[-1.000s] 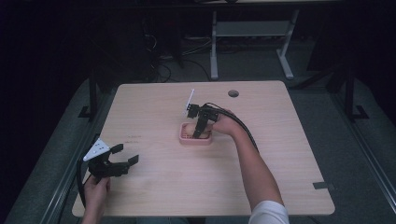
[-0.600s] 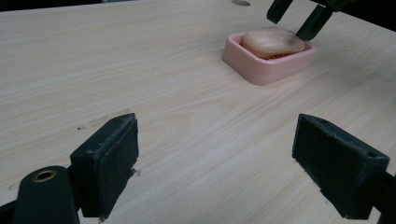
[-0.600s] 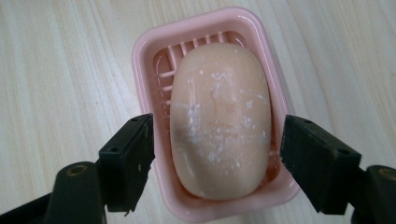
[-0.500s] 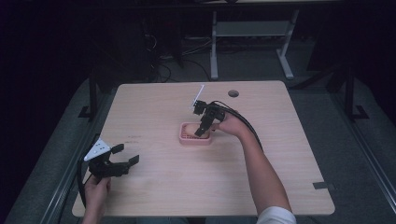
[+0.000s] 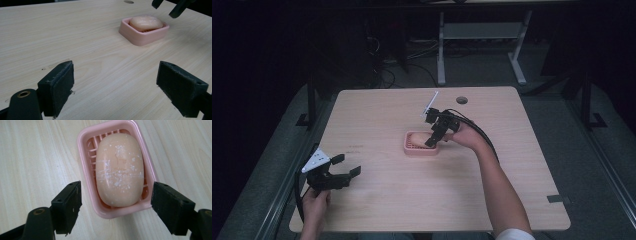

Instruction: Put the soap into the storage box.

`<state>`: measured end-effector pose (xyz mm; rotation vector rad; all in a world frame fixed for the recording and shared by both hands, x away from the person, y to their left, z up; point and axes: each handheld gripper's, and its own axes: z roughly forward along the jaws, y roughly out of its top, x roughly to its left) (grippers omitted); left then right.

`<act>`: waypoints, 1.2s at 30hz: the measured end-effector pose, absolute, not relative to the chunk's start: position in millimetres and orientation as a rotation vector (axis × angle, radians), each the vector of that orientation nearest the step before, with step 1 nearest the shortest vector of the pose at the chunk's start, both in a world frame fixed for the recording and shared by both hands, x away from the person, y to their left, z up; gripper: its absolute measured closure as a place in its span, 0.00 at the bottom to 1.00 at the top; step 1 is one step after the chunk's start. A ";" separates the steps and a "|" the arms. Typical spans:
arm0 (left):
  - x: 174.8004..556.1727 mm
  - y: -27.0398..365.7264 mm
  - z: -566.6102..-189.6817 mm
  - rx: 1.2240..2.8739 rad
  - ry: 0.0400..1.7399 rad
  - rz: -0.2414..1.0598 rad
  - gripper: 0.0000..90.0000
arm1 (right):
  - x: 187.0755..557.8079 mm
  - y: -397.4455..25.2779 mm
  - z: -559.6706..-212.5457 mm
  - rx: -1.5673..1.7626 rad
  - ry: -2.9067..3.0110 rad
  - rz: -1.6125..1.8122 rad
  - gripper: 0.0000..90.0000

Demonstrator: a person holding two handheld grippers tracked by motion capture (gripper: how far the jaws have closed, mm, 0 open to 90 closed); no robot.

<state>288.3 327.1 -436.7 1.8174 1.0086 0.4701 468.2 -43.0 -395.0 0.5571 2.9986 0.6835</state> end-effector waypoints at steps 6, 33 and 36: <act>288.5 327.4 -436.9 1.819 1.009 0.472 0.16 | 464.6 -53.5 -393.7 0.572 2.989 0.689 0.27; 288.2 326.7 -436.8 1.820 1.005 0.472 0.16 | 453.4 -81.9 -397.8 0.644 2.984 0.693 0.27; 288.3 326.7 -436.8 1.820 1.005 0.471 0.16 | 451.8 -84.3 -396.3 0.648 2.981 0.695 0.26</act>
